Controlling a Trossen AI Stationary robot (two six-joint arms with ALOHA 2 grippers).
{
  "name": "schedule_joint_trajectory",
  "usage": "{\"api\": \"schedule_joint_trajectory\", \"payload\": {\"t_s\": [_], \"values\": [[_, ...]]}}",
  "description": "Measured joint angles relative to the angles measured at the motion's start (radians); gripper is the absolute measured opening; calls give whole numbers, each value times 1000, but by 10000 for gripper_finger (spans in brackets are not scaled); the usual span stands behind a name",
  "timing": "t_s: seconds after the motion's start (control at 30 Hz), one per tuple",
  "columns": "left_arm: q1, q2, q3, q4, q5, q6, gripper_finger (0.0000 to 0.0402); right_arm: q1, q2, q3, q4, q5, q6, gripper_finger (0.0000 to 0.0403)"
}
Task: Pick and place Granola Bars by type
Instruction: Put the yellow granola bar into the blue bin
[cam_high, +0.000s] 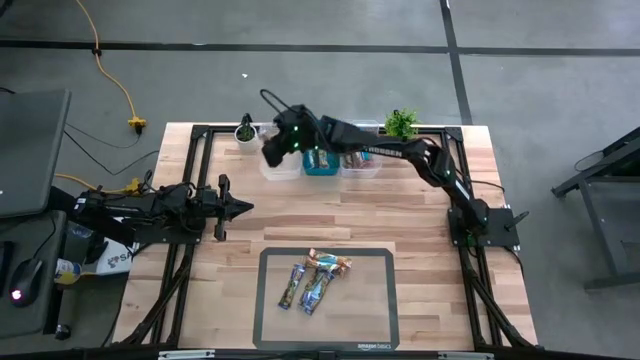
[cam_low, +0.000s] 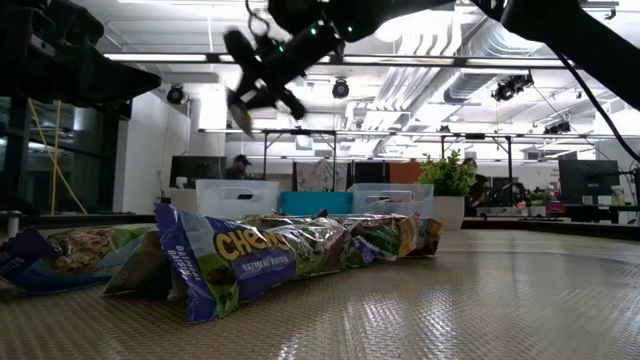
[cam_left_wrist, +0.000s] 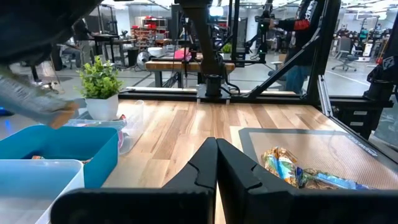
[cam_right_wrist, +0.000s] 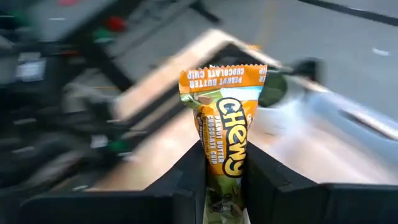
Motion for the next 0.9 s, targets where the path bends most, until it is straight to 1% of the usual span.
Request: {"api": "schedule_joint_trajectory", "payload": {"t_s": [0.2,0.33,0.43,0.57,0.7,0.9], "values": [[0,0,0,0,0,0,1,-70,0,0,-198,106,85,65],[0,0,0,0,0,0,1,-107,0,0,-331,146,144,59],[0,0,0,0,0,0,1,-129,0,0,-407,170,159,59],[0,0,0,0,0,0,1,-151,0,0,-483,207,160,61],[0,0,0,0,0,0,1,-166,0,0,-549,245,214,56],[0,0,0,0,0,0,1,-174,0,0,-563,291,275,55]]}}
